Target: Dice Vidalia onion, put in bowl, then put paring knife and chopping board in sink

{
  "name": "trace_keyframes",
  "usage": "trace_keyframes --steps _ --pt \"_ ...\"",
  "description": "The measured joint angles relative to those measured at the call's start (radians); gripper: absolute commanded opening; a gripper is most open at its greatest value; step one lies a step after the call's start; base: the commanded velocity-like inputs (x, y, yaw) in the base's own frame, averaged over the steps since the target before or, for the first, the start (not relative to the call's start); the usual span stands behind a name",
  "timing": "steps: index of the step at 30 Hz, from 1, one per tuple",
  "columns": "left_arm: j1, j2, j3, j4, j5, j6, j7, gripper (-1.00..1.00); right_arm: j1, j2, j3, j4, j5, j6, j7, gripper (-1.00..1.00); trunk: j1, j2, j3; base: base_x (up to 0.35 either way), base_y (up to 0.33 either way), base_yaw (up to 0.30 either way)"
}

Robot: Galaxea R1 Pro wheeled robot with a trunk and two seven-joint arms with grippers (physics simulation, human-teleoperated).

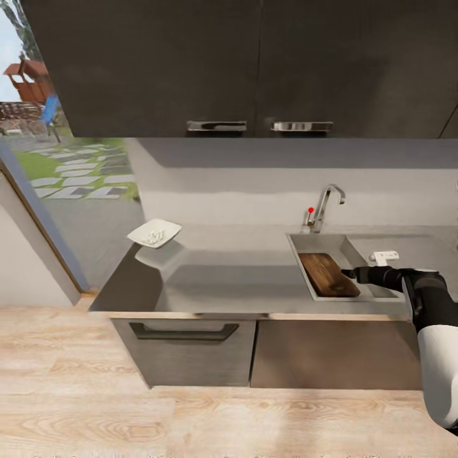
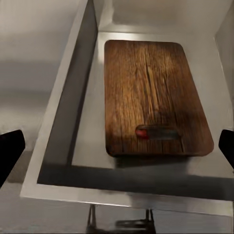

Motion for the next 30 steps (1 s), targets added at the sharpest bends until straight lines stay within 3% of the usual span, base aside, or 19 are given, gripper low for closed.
trace_keyframes --steps 18,24,27,30 --pt "0.000 0.000 0.000 0.000 0.000 0.000 0.000 1.00 0.000 0.002 0.000 0.007 -0.002 -0.001 -0.001 1.00 0.000 0.000 0.000 -0.235 0.229 0.000" --pt "0.000 -0.002 0.000 0.000 -0.001 0.002 0.000 1.00 0.000 0.000 0.000 0.050 0.000 -0.010 -0.013 1.00 0.000 0.000 0.000 -0.188 0.271 0.000" --pt "0.000 -0.003 0.000 -0.001 -0.001 0.002 0.000 1.00 0.000 -0.002 -0.001 0.093 0.000 -0.038 -0.018 1.00 0.000 0.000 0.000 -0.180 0.276 0.000" --pt "0.000 -0.003 0.000 -0.001 -0.002 0.003 -0.001 1.00 0.000 -0.005 -0.001 0.185 0.003 -0.129 -0.025 1.00 0.000 0.000 0.000 -0.179 0.271 0.000"
